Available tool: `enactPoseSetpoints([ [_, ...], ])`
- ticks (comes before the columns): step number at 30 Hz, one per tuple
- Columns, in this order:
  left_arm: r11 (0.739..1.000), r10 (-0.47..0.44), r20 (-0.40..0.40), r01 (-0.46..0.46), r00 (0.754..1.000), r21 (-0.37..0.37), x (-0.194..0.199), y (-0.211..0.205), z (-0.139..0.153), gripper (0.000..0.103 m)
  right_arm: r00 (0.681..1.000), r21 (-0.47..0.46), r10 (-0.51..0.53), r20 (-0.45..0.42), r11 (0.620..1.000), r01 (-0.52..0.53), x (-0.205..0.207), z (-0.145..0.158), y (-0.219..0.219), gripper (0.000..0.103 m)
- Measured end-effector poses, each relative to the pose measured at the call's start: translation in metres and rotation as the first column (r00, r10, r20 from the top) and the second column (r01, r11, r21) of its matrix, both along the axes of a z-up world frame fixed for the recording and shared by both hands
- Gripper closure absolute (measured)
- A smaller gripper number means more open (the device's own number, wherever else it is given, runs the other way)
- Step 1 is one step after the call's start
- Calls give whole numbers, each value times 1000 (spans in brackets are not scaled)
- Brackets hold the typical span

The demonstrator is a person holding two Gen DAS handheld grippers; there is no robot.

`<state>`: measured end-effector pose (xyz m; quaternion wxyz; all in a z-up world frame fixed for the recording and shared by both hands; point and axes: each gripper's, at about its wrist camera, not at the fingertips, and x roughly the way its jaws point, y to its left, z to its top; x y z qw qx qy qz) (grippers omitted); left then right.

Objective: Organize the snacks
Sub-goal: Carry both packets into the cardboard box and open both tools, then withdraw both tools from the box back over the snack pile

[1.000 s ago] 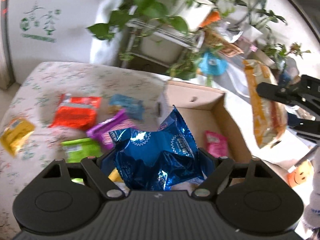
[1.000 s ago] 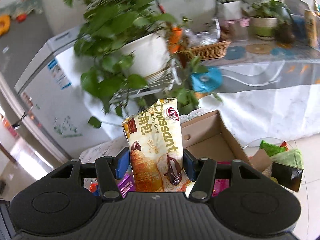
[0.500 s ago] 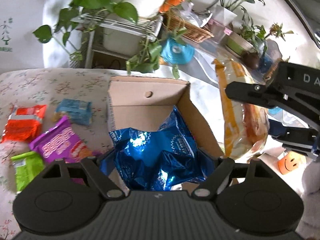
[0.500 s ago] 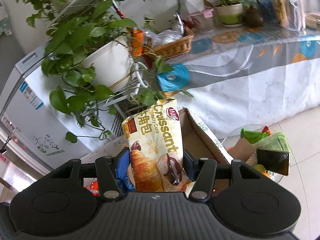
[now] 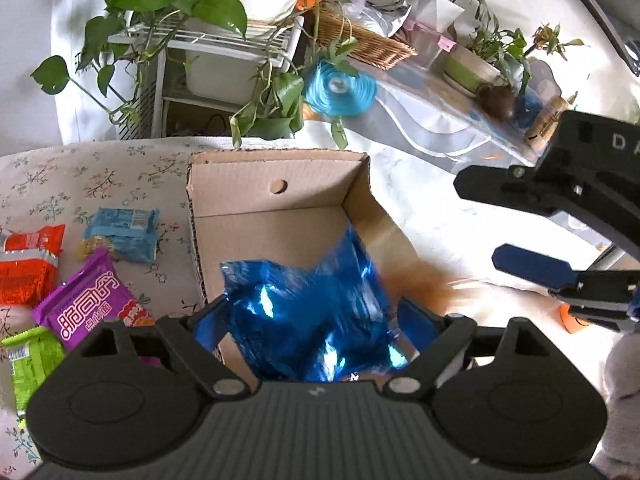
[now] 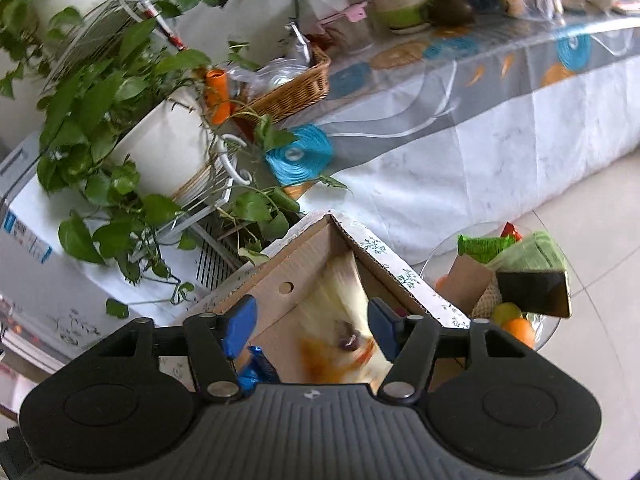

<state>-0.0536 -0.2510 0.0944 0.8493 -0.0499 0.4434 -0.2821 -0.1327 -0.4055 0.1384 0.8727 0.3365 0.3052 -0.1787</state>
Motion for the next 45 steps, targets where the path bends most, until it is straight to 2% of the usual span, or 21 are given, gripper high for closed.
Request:
enactPoseSetpoints([
  [9, 1000, -17, 24, 17, 1000, 10, 3, 9, 11, 11, 1000, -7, -1, 8, 1000, 1, -1, 2, 1, 24],
  [16, 1000, 1, -15, -1, 1000, 13, 10, 34, 6, 11, 998, -39, 58, -3, 998, -58, 7, 3, 13, 20],
  [31, 994, 89, -23, -87, 996, 61, 30, 107, -3, 11, 980, -111, 197, -13, 974, -197, 25, 5, 46, 14],
  [45, 979, 193, -34, -190, 981, 69, 50, 180, -3, 11, 943, -177, 332, -6, 928, -328, 38, 6, 82, 10],
])
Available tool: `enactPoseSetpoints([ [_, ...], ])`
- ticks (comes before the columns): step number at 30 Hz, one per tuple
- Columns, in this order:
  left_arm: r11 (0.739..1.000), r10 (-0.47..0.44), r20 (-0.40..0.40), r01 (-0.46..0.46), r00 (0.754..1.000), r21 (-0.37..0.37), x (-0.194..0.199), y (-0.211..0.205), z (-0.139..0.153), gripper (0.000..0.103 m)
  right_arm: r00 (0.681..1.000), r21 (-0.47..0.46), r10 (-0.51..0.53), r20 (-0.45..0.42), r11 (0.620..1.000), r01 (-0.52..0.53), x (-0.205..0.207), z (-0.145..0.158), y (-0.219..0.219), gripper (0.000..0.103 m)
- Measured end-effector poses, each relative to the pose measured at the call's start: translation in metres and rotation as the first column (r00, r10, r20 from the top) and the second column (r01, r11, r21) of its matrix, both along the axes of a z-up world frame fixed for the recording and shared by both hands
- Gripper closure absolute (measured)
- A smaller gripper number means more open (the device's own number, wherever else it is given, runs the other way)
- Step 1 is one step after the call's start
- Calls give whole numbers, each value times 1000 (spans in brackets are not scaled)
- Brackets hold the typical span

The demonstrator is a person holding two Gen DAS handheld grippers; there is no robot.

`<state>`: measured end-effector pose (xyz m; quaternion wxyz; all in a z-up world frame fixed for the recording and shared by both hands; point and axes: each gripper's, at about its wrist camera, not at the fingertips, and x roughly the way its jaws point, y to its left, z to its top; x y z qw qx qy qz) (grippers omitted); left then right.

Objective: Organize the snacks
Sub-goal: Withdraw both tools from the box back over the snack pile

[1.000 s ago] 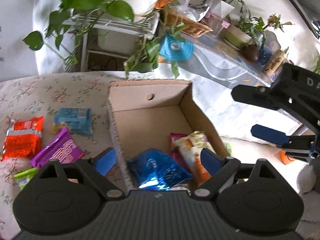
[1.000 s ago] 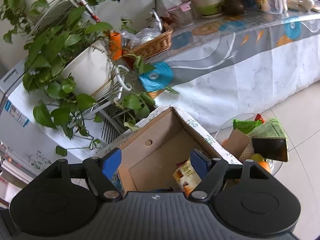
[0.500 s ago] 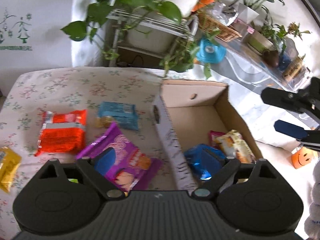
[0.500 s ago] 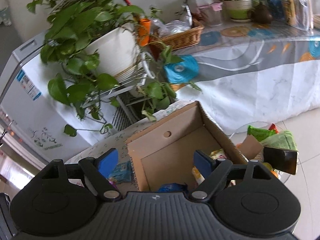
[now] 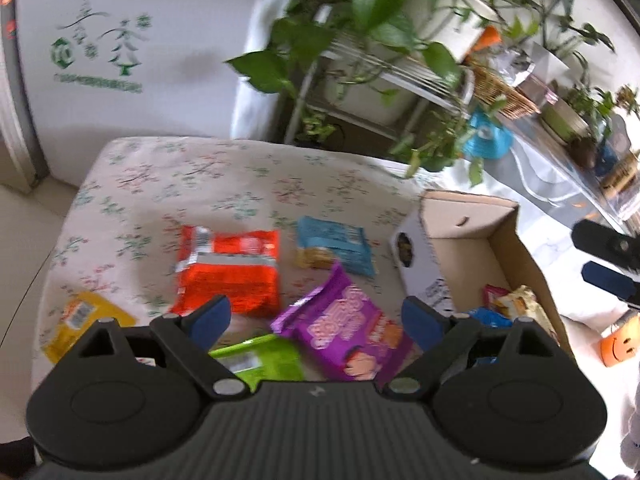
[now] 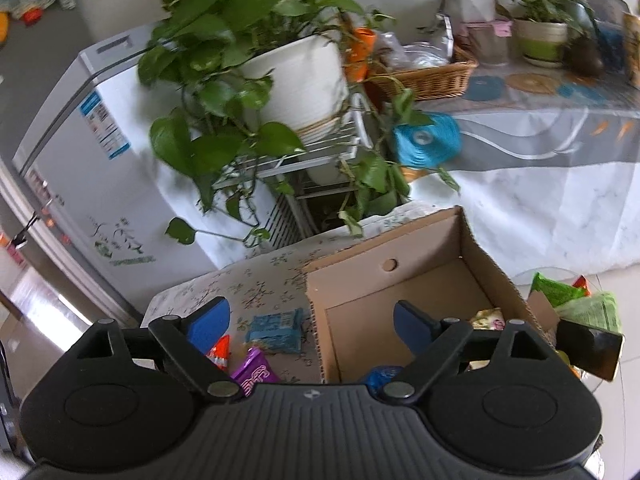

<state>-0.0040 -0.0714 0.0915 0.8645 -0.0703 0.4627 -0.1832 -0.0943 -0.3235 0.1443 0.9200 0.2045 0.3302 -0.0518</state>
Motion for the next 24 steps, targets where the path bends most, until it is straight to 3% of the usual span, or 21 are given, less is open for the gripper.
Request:
enactPoseSetpoints([
  [13, 994, 104, -34, -104, 994, 18, 5, 75, -15, 11, 993, -96, 113, -29, 989, -116, 12, -8, 41, 10],
  [24, 964, 266, -136, -264, 954, 31, 19, 128, -48, 11, 958, -172, 277, -69, 943, -285, 17, -24, 78, 10],
])
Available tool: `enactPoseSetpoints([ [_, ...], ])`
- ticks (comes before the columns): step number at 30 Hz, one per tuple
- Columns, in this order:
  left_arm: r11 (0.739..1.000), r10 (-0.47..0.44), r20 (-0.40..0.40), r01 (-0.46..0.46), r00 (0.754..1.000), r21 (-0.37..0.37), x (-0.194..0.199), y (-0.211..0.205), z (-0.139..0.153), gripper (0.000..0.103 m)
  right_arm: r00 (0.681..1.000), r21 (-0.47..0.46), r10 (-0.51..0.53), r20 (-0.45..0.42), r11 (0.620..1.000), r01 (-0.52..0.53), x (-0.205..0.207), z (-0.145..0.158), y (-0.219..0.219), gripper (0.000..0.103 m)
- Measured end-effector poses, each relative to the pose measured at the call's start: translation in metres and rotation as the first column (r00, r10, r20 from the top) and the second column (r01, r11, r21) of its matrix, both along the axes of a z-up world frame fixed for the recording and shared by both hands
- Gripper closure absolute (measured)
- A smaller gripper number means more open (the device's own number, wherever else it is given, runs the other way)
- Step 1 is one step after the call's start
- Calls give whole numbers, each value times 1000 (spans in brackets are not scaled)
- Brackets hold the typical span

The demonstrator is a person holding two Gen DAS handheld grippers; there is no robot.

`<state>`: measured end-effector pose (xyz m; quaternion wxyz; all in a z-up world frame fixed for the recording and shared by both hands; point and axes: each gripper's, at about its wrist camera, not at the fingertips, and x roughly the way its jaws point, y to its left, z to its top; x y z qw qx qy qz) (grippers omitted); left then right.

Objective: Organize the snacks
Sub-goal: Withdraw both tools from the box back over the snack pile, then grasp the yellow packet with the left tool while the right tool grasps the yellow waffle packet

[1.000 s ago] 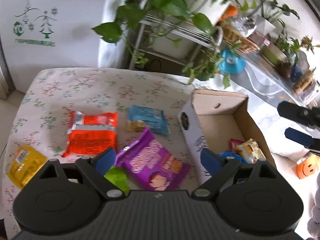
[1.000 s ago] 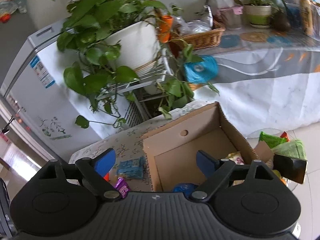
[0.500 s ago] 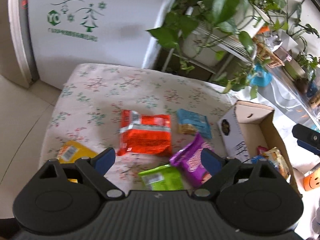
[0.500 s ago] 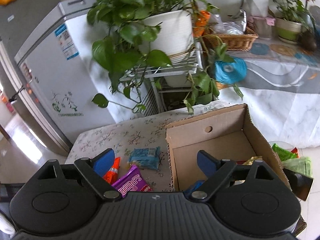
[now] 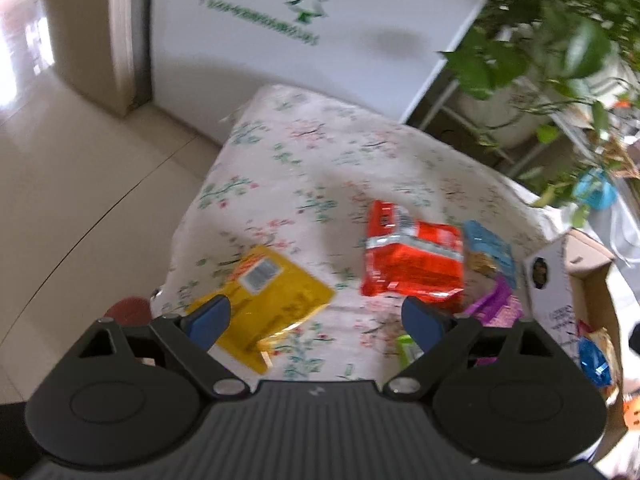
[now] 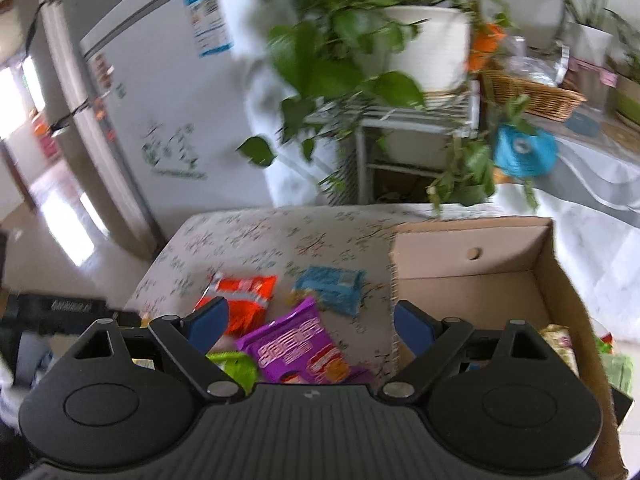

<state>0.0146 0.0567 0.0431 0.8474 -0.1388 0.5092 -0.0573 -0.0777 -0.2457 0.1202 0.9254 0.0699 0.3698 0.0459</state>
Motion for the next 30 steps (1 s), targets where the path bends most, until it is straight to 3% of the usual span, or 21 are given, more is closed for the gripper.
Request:
enactPoseSetpoints([
  [6, 999, 45, -38, -45, 998, -2, 12, 14, -16, 11, 983, -65, 179, -47, 981, -181, -6, -18, 29, 10],
  [11, 994, -67, 17, 65, 998, 92, 18, 6, -16, 11, 948, -64, 297, -119, 950, -305, -15, -38, 47, 10],
  [14, 964, -218, 37, 209, 975, 167, 16, -4, -18, 11, 925, -82, 345, -156, 929, -361, -21, -49, 55, 11],
  [17, 930, -302, 30, 287, 953, 231, 12, -11, -25, 11, 909, -96, 369, -193, 915, -391, -23, -59, 57, 11],
  [24, 878, -407, 4, 390, 913, 277, 12, -23, -35, 11, 904, -144, 353, -240, 908, -393, -18, -76, 59, 11],
  [30, 837, -472, -15, 453, 881, 307, 12, -30, -48, 10, 882, -196, 366, -298, 881, -431, -19, -92, 68, 13],
])
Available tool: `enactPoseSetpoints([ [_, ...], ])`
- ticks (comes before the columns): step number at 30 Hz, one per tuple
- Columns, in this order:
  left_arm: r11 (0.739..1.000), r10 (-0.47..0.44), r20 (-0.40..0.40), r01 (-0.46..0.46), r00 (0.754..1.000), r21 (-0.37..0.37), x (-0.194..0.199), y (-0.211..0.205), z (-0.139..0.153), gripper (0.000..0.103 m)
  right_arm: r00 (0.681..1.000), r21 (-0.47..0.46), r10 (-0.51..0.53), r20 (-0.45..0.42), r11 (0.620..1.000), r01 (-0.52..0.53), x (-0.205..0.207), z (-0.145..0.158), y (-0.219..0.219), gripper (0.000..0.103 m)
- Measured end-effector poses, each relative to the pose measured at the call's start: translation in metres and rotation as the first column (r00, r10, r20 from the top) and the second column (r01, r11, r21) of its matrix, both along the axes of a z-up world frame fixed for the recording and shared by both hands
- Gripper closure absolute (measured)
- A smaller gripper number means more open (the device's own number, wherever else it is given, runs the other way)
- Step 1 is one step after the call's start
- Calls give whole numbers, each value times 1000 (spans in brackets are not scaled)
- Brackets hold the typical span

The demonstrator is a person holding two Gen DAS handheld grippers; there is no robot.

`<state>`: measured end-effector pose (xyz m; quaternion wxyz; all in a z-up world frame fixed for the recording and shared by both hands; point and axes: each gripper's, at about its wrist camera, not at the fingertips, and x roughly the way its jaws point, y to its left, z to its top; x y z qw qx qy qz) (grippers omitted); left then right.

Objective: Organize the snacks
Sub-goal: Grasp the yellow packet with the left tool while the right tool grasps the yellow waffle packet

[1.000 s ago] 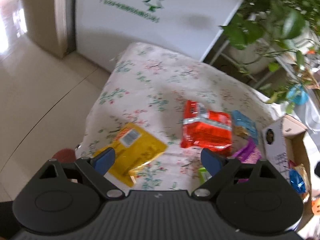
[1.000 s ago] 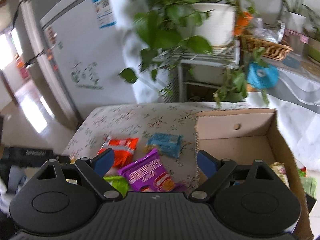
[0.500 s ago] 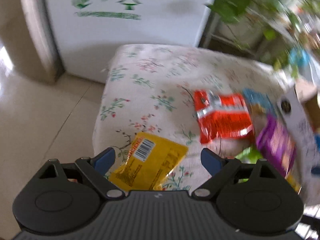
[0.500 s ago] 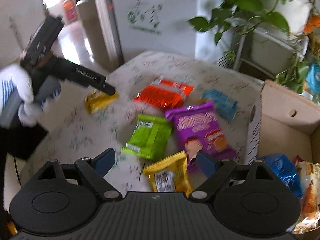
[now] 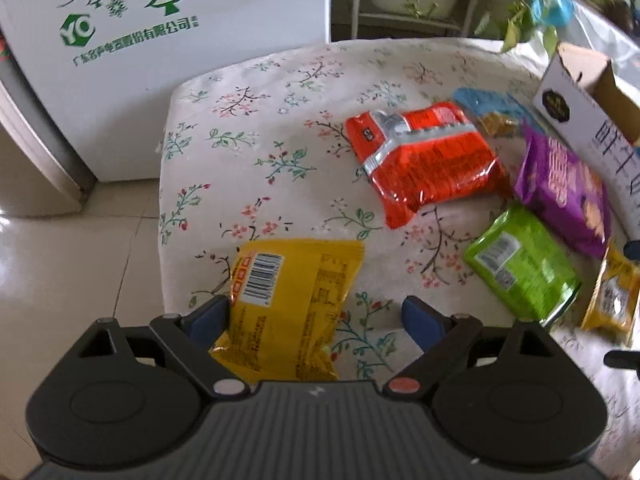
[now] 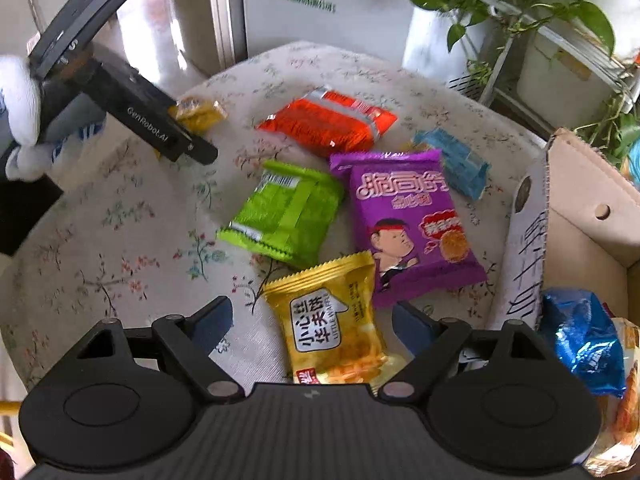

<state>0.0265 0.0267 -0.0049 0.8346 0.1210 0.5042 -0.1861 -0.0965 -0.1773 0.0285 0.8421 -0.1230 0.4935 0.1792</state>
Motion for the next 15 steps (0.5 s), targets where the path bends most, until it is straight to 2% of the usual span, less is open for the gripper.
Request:
enactPoseSetpoints([
  [5, 1000, -8, -8, 8, 1000, -30, 1, 3, -1, 11, 999, -43, -15, -41, 999, 13, 2, -10, 4, 30],
  [9, 998, -41, -4, 40, 999, -46, -4, 2, -1, 12, 997, -4, -32, -75, 999, 32, 6, -13, 6, 45],
  [15, 998, -40, 3, 40, 999, -43, -5, 0, -1, 10, 996, -1, -37, -81, 999, 37, 6, -15, 10, 43],
])
